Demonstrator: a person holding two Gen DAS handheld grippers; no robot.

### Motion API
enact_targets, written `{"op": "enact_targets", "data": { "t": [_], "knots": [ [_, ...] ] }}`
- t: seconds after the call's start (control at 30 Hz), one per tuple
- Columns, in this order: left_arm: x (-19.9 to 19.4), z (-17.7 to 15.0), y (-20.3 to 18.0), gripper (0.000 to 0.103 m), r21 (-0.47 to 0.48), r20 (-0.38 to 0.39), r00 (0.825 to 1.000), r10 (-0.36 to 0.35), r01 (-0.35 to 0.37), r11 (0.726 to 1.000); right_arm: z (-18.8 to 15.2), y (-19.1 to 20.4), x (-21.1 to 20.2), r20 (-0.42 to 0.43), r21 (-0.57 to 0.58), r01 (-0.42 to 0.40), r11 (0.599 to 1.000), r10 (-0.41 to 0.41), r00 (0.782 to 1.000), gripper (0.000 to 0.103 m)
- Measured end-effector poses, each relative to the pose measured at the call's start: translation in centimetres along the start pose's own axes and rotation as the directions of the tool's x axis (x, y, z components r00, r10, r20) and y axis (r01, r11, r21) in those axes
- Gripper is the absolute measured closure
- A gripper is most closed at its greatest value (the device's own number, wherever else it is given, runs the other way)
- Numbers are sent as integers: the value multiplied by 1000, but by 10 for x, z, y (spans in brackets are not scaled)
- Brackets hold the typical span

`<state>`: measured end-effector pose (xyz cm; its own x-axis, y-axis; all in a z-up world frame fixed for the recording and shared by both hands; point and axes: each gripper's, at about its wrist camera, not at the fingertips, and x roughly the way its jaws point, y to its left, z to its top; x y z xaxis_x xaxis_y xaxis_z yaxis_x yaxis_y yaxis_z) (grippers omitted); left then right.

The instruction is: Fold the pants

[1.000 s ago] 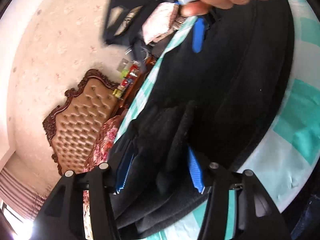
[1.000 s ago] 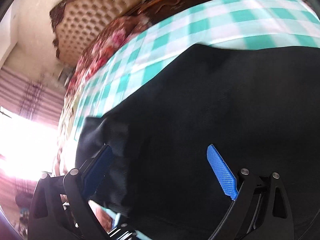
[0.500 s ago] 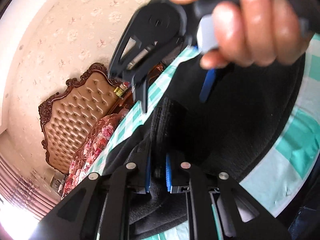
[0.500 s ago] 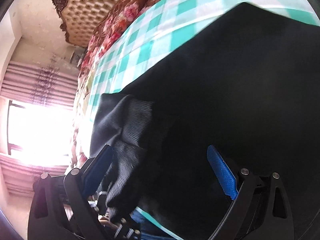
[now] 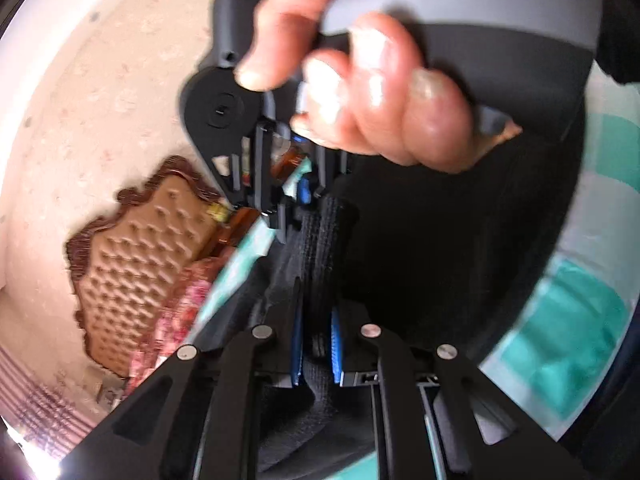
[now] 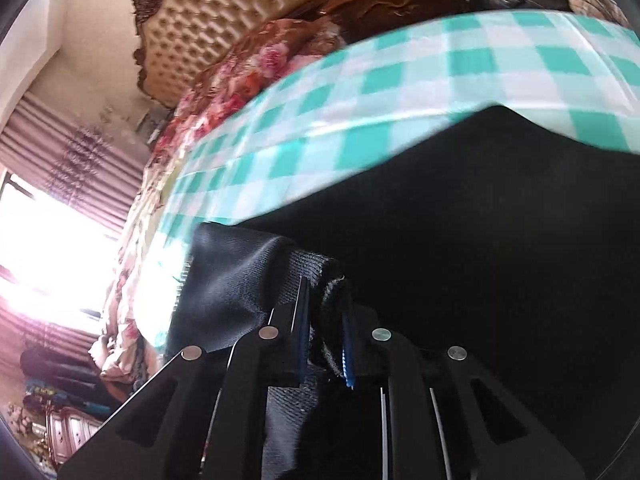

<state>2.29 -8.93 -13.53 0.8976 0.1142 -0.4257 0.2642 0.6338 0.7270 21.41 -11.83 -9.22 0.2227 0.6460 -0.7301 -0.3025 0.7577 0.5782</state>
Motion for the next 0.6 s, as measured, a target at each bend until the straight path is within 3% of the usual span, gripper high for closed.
{"op": "enact_targets", "data": {
  "t": [0.07,0.17,0.33,0.43,0.6],
  "knots": [
    [2,-1,-8,88,8,3,1000,5,-5,1000,-5,-11,9,-9,7,18,1000,-18,1000,87],
    [0,-1,1,78,-72,-6,999,-48,47,996,-9,-13,15,0,-15,31,999,-31,1000,87],
    [-11,0,14,54,-161,19,993,-120,122,979,-16,-13,14,36,-53,97,994,-96,995,86],
    [-22,-4,31,52,-245,30,986,-162,164,956,-18,-20,13,39,-37,76,996,-74,996,86],
    [-36,-18,87,52,-422,19,990,-138,133,897,-16,-22,7,32,-20,61,998,-61,998,85]
  ]
}}
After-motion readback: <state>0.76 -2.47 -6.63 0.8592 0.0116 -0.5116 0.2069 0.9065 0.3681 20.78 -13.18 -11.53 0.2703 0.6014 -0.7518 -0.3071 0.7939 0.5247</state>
